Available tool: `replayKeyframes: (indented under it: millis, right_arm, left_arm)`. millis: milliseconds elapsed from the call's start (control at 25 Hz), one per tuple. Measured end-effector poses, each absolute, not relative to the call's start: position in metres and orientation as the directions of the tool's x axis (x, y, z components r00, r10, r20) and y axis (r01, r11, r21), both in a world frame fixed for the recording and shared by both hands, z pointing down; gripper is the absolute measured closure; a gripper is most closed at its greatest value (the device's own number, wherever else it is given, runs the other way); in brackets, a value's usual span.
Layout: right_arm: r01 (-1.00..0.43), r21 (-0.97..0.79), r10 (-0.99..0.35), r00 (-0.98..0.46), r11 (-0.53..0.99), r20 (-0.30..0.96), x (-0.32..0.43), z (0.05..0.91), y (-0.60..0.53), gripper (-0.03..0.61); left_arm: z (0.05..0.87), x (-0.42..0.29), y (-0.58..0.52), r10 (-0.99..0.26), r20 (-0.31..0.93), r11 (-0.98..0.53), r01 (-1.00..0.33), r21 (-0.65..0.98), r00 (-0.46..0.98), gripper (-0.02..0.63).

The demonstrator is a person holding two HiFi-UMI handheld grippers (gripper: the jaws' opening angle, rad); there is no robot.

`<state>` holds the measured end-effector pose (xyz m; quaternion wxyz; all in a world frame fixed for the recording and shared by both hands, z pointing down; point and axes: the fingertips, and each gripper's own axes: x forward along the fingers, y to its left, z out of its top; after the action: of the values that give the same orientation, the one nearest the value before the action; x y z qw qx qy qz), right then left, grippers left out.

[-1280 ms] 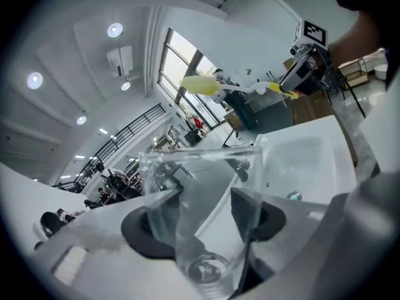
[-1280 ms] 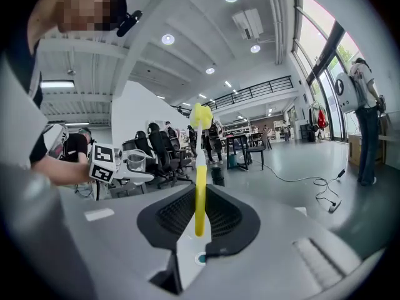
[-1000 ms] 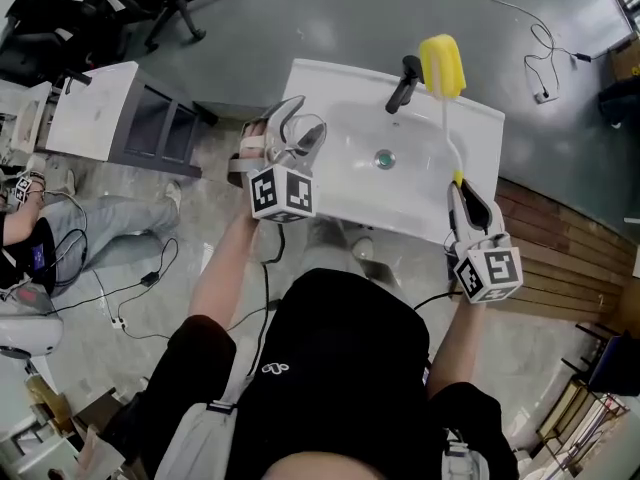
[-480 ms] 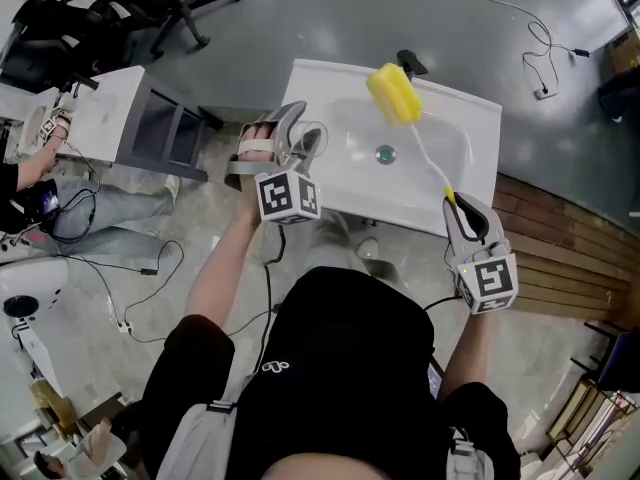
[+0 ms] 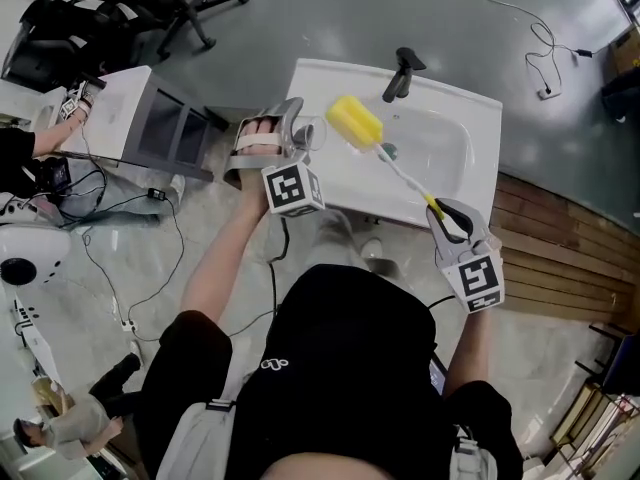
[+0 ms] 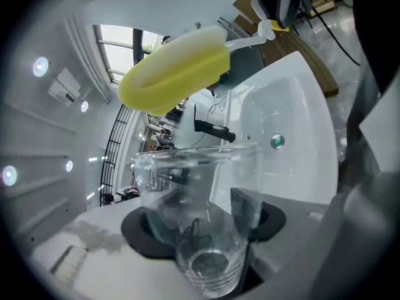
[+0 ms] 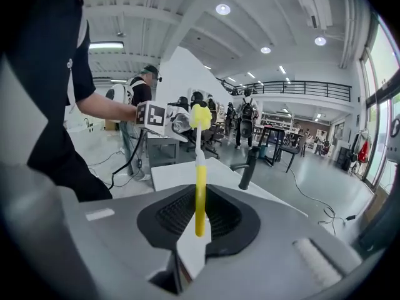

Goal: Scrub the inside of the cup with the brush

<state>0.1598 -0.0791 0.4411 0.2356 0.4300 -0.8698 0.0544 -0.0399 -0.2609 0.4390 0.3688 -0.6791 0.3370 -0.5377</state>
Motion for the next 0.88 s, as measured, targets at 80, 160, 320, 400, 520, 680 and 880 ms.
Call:
replayKeyframes:
  millis: [80, 160, 320, 400, 520, 680, 880]
  right_arm:
    - [-0.762, 0.121, -0.713, -0.521, 0.636, 0.469, 0.158, 0.444, -0.077, 0.529]
    - [-0.752, 0.134, -0.705, -0.519, 0.646, 0.483, 0.158, 0.447, -0.074, 0.529]
    - [-0.731, 0.175, -0.697, -0.506, 0.659, 0.509, 0.157, 0.451, -0.07, 0.529]
    - [-0.718, 0.201, -0.694, -0.498, 0.666, 0.521, 0.157, 0.452, -0.069, 0.529]
    - [-0.689, 0.255, -0.689, -0.477, 0.679, 0.546, 0.157, 0.455, -0.066, 0.529]
    - [-0.644, 0.345, -0.695, -0.427, 0.683, 0.579, 0.159, 0.453, -0.066, 0.529]
    - [-0.574, 0.45, -0.707, -0.368, 0.684, 0.604, 0.162, 0.444, -0.067, 0.529]
  left_arm:
    - [0.439, -0.04, -0.261, -0.857, 0.483, -0.498, -0.05, -0.865, 0.179, 0.331]
    - [0.438, -0.039, -0.26, -0.858, 0.486, -0.498, -0.04, -0.866, 0.166, 0.331]
    - [0.439, -0.039, -0.26, -0.861, 0.486, -0.491, 0.0, -0.871, 0.148, 0.33]
    - [0.44, -0.039, -0.259, -0.861, 0.489, -0.492, 0.018, -0.871, 0.141, 0.33]
    - [0.443, -0.04, -0.258, -0.861, 0.493, -0.491, 0.049, -0.87, 0.127, 0.33]
    - [0.444, -0.037, -0.257, -0.863, 0.492, -0.479, 0.118, -0.87, 0.117, 0.33]
    - [0.455, -0.037, -0.252, -0.849, 0.52, -0.5, 0.176, -0.848, 0.094, 0.33]
